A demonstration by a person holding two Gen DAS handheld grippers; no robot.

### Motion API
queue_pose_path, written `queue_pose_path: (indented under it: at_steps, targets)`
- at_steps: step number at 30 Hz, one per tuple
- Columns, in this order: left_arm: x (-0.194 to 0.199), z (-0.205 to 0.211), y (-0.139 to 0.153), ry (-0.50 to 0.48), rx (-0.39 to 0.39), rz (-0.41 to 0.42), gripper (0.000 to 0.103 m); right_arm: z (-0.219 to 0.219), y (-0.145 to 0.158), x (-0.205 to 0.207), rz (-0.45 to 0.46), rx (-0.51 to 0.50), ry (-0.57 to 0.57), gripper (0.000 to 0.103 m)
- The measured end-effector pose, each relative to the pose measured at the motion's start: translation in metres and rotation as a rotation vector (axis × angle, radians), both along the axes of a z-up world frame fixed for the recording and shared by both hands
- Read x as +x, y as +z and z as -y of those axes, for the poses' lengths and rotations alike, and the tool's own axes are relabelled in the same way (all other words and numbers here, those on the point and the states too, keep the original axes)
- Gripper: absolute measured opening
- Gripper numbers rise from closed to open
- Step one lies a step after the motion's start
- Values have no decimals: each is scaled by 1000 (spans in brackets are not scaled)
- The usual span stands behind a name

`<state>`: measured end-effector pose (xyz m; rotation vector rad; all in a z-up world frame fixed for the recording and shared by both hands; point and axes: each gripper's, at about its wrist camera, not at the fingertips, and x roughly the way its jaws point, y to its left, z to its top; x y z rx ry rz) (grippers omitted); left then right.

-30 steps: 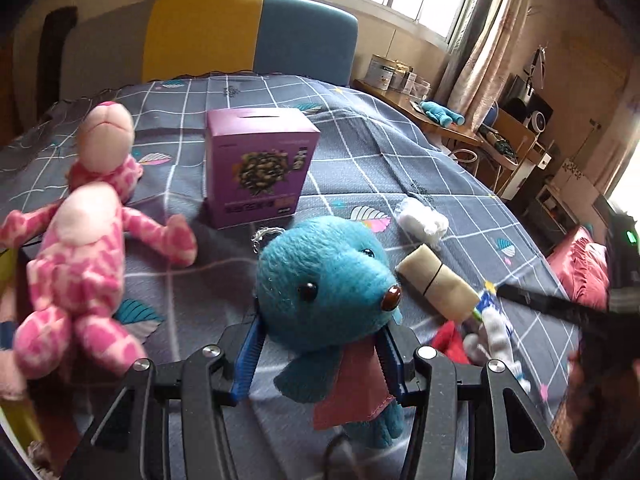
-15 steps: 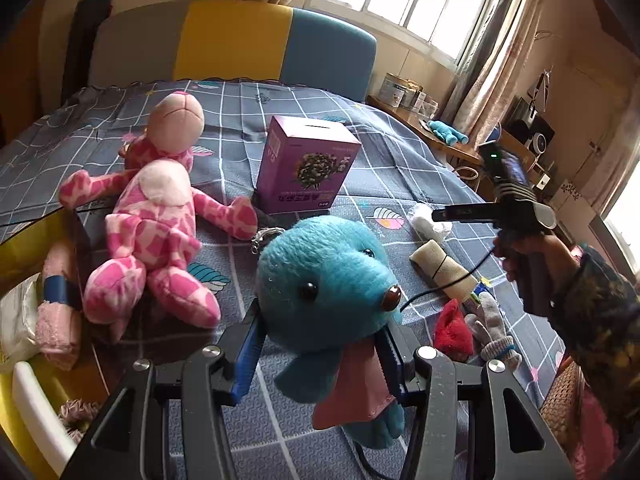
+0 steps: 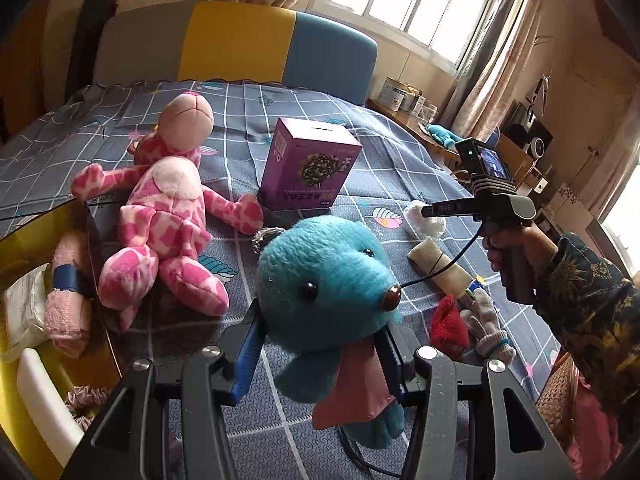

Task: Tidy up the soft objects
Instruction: 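Carry the bear into the gold tray and open the left tool while the right tool holds the bag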

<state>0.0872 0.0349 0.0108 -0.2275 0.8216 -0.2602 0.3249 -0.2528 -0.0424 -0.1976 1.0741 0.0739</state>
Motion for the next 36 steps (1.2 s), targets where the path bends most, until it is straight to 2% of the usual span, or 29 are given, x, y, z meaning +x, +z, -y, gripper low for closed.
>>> queue_pose_path:
  at_steps: [6, 11, 16, 21, 23, 25, 30, 36]
  targets:
    - [-9, -4, 8, 2, -8, 24, 53, -18, 41, -32, 62, 73, 77, 18]
    - [-18, -12, 17, 22, -10, 44, 53, -53, 54, -76, 21, 165, 197, 18]
    - [-35, -21, 27, 43, -2, 69, 53, -92, 32, -127, -60, 193, 288, 18]
    - [-55, -36, 37, 75, 9, 96, 53, -113, -7, -165, -109, 133, 301, 18]
    - [-64, -44, 41, 93, 14, 105, 53, -115, -22, -169, -106, 97, 289, 20]
    - [-73, -53, 43, 115, 30, 113, 53, -112, -23, -173, -81, 114, 271, 20]
    - [-91, -72, 46, 181, 80, 125, 53, -107, -30, -171, -84, 122, 274, 26]
    - [-107, -90, 41, 228, 94, 113, 53, -104, -33, -173, -73, 138, 273, 28]
